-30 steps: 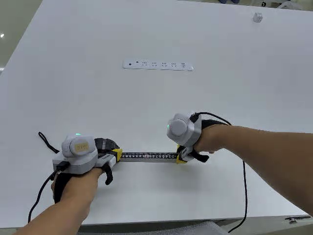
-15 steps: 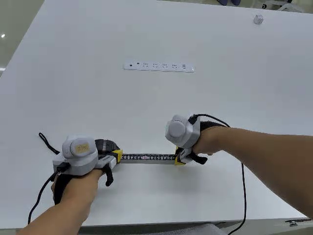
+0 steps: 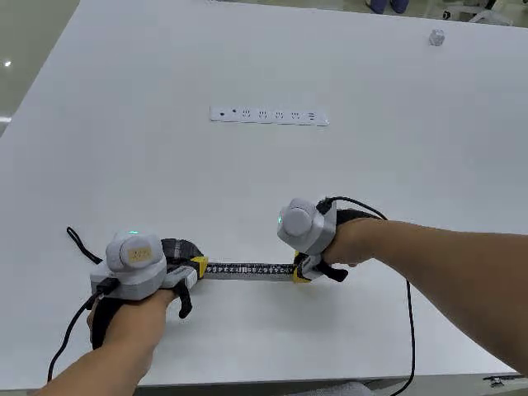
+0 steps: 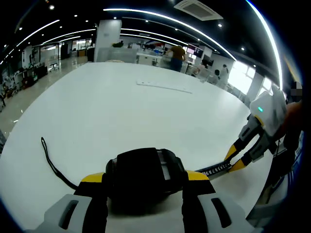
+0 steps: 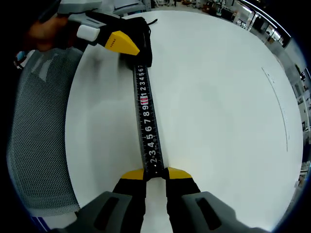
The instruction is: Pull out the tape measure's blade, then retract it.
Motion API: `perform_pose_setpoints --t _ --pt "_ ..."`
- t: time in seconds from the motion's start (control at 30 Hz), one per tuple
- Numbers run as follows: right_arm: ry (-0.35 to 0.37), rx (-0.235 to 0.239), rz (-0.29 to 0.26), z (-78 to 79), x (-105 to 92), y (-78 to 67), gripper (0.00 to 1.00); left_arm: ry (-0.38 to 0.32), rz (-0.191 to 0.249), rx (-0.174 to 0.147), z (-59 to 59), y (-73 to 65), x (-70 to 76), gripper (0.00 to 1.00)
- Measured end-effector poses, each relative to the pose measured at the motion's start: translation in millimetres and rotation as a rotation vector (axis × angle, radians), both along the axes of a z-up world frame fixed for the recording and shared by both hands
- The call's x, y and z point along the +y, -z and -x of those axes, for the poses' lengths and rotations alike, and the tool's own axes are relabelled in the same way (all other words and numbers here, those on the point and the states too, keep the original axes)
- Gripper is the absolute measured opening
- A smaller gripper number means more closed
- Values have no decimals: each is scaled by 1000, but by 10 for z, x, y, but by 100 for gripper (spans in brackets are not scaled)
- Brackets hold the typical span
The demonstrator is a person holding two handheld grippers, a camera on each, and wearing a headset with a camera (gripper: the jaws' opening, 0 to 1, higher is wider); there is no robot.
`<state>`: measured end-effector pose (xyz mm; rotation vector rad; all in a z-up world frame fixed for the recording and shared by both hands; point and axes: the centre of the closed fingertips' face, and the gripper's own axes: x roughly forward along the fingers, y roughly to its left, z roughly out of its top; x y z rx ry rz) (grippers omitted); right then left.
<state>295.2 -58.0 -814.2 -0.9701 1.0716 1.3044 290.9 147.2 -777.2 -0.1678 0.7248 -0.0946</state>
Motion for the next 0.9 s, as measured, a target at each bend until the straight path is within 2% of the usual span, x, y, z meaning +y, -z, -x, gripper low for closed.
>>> perform_pose_setpoints --t 0.9 --pt "-1 2 -12 9 90 -7 15 -2 1 -1 -5 4 3 58"
